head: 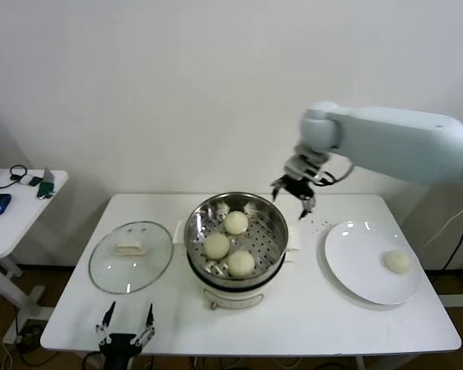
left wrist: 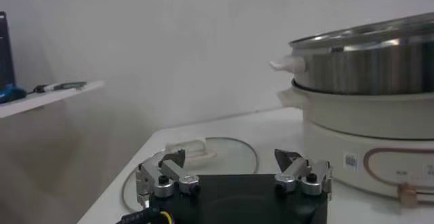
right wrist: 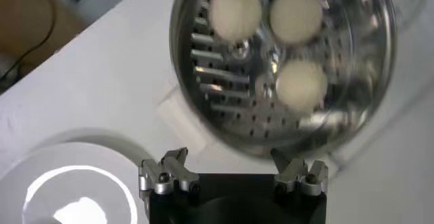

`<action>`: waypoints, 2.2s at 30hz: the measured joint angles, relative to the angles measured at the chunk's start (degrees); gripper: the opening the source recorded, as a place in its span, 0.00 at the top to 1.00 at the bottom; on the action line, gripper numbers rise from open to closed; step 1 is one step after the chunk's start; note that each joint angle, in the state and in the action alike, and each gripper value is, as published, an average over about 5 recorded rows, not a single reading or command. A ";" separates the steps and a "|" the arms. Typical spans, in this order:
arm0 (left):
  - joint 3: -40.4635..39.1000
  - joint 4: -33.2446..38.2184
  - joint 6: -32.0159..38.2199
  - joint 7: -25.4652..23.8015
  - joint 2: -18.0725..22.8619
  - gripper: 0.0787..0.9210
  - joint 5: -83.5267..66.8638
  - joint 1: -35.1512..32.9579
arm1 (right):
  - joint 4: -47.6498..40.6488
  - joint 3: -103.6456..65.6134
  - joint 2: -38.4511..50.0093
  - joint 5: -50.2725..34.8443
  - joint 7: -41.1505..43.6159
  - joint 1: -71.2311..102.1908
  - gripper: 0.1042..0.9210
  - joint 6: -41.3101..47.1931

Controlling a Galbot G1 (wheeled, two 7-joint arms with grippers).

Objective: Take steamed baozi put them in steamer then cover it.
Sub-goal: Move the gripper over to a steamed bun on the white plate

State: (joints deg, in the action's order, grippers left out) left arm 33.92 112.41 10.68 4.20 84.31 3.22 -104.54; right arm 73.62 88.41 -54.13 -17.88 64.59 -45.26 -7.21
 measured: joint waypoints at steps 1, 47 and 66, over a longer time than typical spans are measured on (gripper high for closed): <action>-0.01 -0.01 -0.02 -0.16 0.03 0.12 -0.03 0.16 | -0.17 -0.10 1.66 -0.17 -0.52 0.42 0.12 1.16; -0.86 0.58 -3.01 -0.80 1.54 0.12 0.29 2.59 | -28.45 -47.41 17.03 30.98 -1.17 47.34 0.12 0.55; -1.10 0.21 -3.54 -0.54 1.66 0.12 0.36 3.59 | -34.69 -50.35 12.71 32.85 0.48 48.09 0.24 -0.05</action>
State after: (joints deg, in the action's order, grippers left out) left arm 32.82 112.62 7.14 3.66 85.97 3.58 -100.95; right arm 38.93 38.06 -41.42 14.98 65.07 2.83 -7.25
